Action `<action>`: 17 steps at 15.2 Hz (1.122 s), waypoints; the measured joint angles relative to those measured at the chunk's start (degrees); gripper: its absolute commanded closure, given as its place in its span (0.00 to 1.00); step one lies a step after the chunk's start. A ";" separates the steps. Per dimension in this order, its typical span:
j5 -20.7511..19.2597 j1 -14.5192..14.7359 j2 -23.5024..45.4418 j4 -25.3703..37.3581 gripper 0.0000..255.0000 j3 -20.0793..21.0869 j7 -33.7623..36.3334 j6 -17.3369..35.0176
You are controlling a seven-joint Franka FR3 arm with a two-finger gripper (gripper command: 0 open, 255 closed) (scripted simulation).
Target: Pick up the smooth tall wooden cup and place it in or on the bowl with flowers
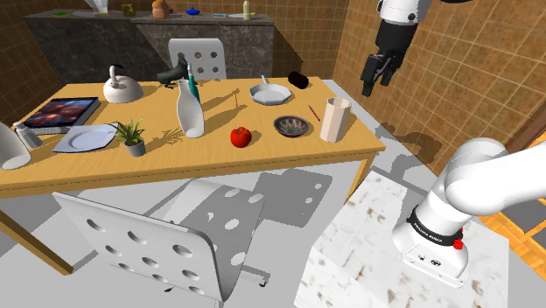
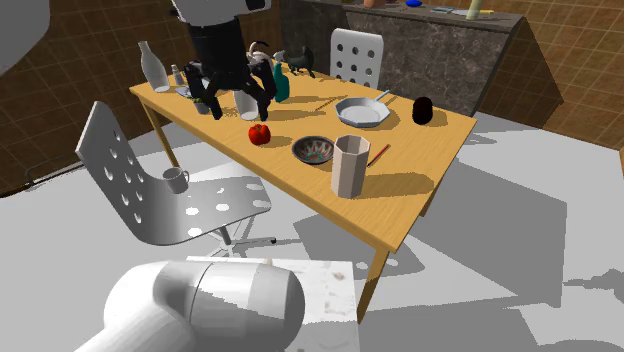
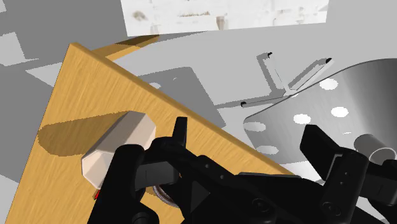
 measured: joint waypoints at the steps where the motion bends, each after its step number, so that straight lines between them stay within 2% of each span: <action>1: 0.00 0.00 0.00 0.00 0.00 0.00 0.00 0.00; 4: -1.04 -0.64 2.12 -0.90 0.00 -2.04 -1.91 3.10; 10: -3.12 -2.21 9.89 -2.36 0.00 -7.37 -6.91 12.59; 17: -3.62 -3.41 21.61 0.16 0.00 -13.40 -13.15 22.09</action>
